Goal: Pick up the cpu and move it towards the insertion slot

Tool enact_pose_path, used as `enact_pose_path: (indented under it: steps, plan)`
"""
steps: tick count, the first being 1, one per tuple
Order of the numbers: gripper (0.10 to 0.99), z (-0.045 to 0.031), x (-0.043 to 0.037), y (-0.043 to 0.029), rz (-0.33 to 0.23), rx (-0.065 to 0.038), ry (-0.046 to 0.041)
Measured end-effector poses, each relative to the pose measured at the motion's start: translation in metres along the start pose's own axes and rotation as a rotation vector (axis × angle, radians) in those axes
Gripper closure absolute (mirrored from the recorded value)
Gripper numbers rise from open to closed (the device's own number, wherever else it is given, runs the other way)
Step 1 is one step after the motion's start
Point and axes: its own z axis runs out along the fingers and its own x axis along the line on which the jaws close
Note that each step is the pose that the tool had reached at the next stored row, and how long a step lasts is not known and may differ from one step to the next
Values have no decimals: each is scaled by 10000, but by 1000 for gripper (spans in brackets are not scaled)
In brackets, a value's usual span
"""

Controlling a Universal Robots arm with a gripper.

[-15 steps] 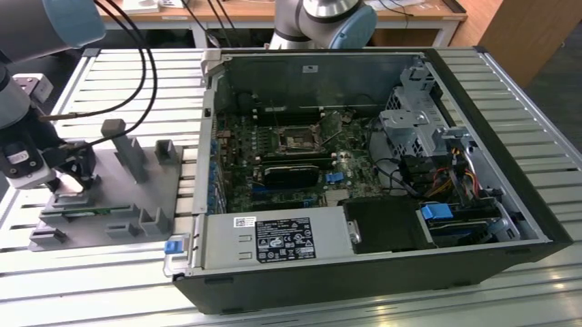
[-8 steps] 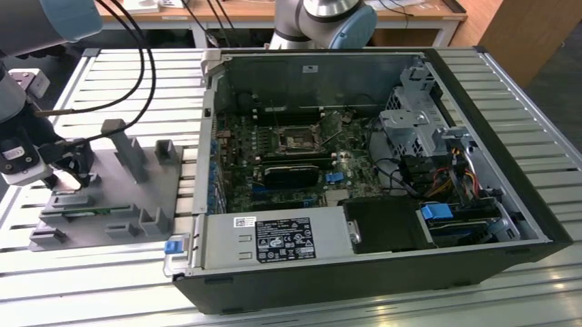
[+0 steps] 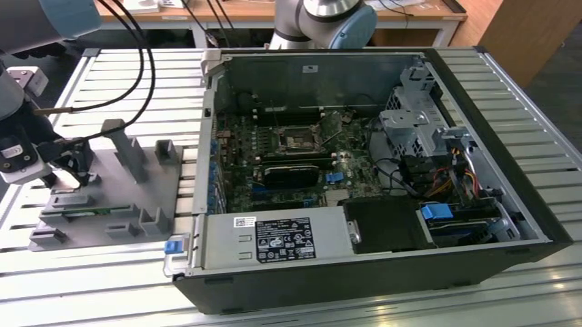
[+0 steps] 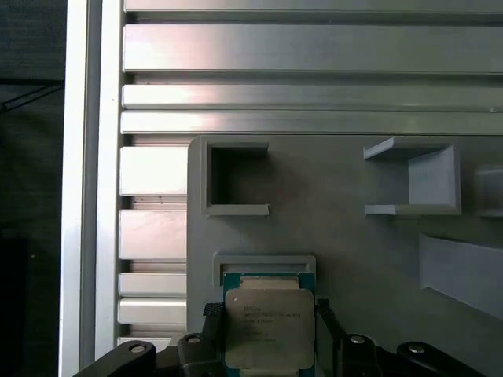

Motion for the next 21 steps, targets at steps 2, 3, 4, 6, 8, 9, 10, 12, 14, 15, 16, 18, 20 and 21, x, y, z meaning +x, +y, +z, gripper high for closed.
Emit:
enact_pose_path:
  steps: [2, 3, 4, 6, 8, 9, 10, 12, 14, 15, 16, 18, 20, 21]
  plan:
    - [541, -9, 0, 0, 0, 1, 2]
    - [541, -11, 0, 0, 0, 1, 1]
    - [541, -15, 0, 1, 0, 1, 1]
    - [541, -22, 0, 1, 0, 1, 2]
    - [541, -27, 0, 1, 0, 1, 1]
    - [541, -29, 0, 1, 0, 1, 1]
    - [541, -32, 0, 1, 0, 1, 1]
    - [541, -36, 0, 1, 0, 2, 1]
    - [541, -40, 0, 2, 0, 1, 1]
    - [541, -42, 0, 2, 0, 1, 2]
    - [541, -44, 0, 2, 0, 1, 2]
    - [541, -49, 0, 2, 0, 1, 1]
    - [541, -53, 0, 2, 0, 2, 2]
    - [541, -55, 0, 2, 0, 1, 1]
